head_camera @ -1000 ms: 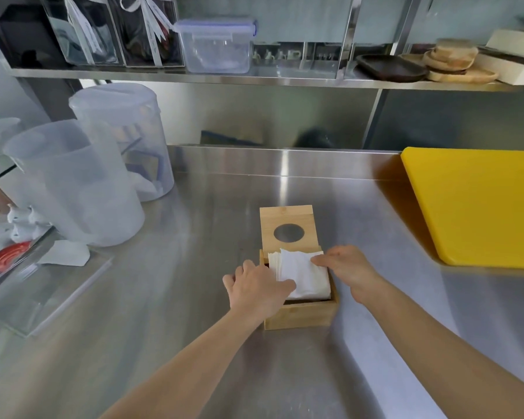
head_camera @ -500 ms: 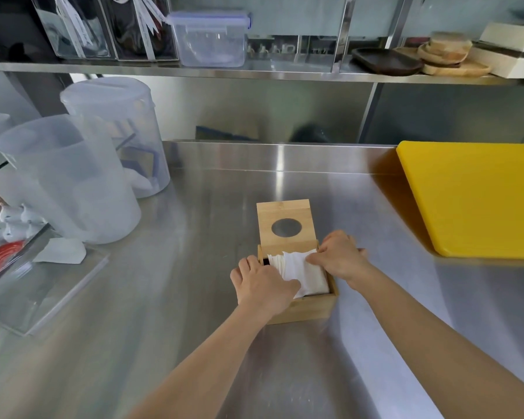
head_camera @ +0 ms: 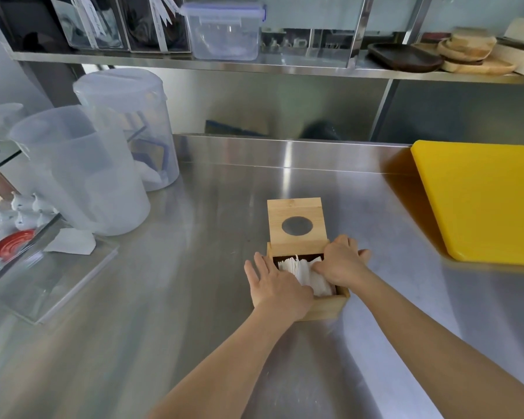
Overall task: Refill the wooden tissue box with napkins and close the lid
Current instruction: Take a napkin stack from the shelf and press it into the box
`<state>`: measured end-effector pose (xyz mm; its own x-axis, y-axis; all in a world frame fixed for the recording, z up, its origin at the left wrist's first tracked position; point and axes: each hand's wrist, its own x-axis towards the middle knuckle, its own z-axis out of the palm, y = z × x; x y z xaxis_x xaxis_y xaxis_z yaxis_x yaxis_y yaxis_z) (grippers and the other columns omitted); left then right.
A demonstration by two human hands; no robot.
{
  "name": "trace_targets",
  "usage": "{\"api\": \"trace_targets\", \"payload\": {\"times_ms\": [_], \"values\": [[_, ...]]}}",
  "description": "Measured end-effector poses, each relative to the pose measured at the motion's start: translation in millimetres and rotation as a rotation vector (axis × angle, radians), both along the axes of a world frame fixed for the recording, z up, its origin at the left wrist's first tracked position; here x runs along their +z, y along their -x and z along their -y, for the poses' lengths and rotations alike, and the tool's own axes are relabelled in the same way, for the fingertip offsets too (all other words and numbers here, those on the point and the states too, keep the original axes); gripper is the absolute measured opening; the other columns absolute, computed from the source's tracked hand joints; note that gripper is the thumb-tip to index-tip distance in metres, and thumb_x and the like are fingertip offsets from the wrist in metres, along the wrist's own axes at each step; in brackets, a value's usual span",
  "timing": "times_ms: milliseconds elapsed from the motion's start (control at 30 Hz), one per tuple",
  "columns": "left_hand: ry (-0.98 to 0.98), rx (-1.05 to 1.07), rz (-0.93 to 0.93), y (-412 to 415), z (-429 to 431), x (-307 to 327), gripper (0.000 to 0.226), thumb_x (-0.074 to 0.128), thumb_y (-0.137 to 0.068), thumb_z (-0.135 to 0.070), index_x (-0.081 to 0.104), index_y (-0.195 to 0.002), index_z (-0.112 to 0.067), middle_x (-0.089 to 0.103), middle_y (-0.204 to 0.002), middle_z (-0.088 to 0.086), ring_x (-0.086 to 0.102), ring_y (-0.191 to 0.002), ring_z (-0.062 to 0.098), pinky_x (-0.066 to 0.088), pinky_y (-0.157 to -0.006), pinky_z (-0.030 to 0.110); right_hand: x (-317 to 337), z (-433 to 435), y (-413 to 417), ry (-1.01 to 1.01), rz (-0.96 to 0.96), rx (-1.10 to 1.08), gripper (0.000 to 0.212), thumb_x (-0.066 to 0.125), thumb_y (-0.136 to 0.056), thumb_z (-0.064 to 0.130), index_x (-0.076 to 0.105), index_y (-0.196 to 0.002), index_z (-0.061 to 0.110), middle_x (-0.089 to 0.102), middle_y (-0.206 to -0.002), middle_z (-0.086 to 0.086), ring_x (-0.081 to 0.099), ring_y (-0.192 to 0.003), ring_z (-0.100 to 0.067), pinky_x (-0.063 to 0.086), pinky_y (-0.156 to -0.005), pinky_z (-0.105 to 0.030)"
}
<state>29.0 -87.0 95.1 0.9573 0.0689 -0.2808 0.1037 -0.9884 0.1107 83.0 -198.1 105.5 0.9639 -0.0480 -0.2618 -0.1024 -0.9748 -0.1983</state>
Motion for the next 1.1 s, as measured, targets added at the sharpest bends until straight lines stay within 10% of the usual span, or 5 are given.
{"api": "trace_targets", "payload": {"times_ms": [567, 667, 833, 1100], "values": [[0.294, 0.140, 0.179, 5, -6, -7, 0.064, 0.048, -0.086, -0.037, 0.024, -0.139, -0.011, 0.001, -0.156, 0.015, 0.017, -0.140, 0.029, 0.007, -0.115, 0.044, -29, 7, 13, -0.007, 0.194, 0.039, 0.027, 0.044, -0.092, 0.030, 0.065, -0.100, 0.014, 0.024, -0.150, -0.006, 0.017, -0.137, -0.025, 0.017, -0.107, -0.044], [0.252, 0.121, 0.350, 6, -11, -5, 0.056, 0.057, -0.082, -0.034, 0.040, -0.130, -0.009, 0.027, -0.150, 0.017, 0.034, -0.132, 0.031, 0.022, -0.111, 0.044, -29, 9, 15, 0.041, 0.334, 0.046, 0.023, 0.052, -0.088, 0.027, 0.070, -0.090, 0.013, 0.037, -0.144, -0.006, 0.026, -0.134, -0.026, 0.014, -0.103, -0.042], [0.291, -0.233, 0.577, -7, -27, -5, 0.011, 0.066, -0.071, -0.013, 0.063, -0.082, -0.010, 0.065, -0.081, 0.005, 0.063, -0.071, 0.027, 0.047, -0.068, 0.034, -26, 18, 13, -0.006, 0.652, 0.227, 0.009, 0.079, -0.064, 0.014, 0.070, -0.064, 0.016, 0.067, -0.084, -0.003, 0.062, -0.082, -0.028, 0.019, -0.077, -0.033], [0.120, -0.695, 0.240, -24, -39, 6, 0.025, 0.046, -0.089, -0.025, 0.064, -0.105, -0.023, 0.064, -0.111, -0.003, 0.053, -0.106, 0.021, 0.032, -0.093, 0.029, -17, 30, 12, -0.031, 0.281, 0.733, 0.015, 0.048, -0.089, 0.025, 0.063, -0.086, 0.025, 0.067, -0.090, 0.011, 0.054, -0.089, -0.008, 0.017, -0.081, -0.029]]}}
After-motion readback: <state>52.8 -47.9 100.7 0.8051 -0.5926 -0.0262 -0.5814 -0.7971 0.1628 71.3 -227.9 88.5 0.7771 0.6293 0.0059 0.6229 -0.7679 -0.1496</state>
